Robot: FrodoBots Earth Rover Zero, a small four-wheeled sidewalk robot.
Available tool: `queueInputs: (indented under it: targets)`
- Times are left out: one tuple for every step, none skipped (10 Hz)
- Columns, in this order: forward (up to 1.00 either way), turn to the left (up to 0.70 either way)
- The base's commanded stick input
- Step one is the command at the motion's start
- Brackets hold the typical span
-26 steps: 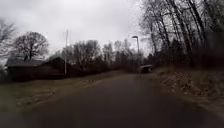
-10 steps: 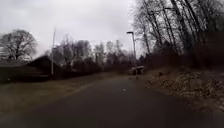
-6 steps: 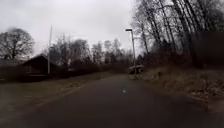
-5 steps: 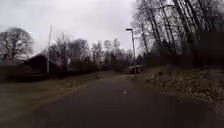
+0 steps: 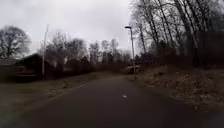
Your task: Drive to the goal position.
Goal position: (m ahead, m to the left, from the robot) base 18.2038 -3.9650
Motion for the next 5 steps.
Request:
queueInputs:
  targets:
    - [1.0, 0.4]
    - [1.0, 0.4]
    - [1.0, 0.4]
    - [1.0, 0.38]
    - [1.0, 0.34]
